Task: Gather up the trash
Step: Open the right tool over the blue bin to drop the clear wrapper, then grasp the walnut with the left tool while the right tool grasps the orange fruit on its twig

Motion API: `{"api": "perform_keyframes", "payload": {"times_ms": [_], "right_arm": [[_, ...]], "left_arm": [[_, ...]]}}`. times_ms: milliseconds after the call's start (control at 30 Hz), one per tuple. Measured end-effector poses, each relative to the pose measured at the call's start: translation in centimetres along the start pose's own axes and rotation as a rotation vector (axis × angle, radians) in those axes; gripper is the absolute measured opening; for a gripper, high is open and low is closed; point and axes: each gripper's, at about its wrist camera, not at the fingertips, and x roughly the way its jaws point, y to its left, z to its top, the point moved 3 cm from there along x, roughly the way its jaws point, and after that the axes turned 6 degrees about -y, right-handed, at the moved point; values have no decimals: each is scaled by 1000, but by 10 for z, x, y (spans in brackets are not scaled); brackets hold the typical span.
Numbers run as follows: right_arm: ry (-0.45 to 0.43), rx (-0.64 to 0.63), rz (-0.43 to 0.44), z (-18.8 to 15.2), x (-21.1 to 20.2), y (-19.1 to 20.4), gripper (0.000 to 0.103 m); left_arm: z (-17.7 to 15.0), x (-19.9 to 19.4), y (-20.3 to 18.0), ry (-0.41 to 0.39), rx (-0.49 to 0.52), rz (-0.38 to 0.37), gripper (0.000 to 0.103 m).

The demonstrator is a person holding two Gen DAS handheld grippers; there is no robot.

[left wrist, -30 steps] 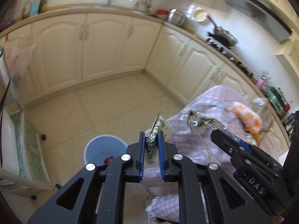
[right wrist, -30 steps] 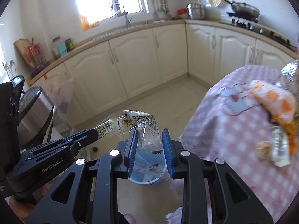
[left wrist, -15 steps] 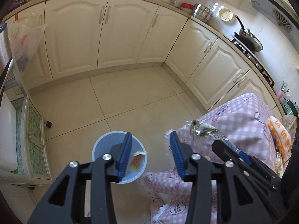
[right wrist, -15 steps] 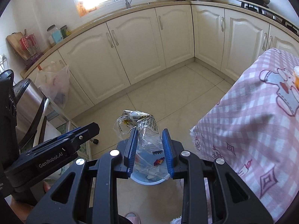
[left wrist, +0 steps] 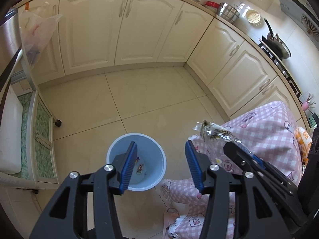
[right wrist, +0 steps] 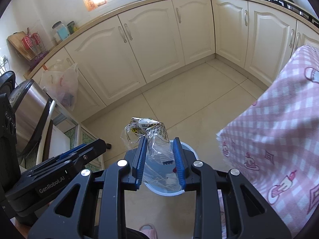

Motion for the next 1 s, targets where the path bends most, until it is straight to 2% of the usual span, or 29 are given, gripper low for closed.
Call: {"api": "perform_keyframes", "payload": {"times_ms": [167,333,533,733,1000], "right_arm": [[-13,50,83,17,7,10,28],[-57,19,75,31,-3,19,32],[-102,7,22,29,-38,8,32],[-194,17,-56,24,-102,-24,34],[-316,62,-179,3,-193,-79,35]], "left_arm": [[7,-9,7,-30,-13,5,51],[9,-18,5,-37,-11,2,52],[7,-36,-21,-56,30,-33,52],[0,-67,-73,-91,101,-111,52],[-30,-105,-169,-110,259,-238,52]]}}
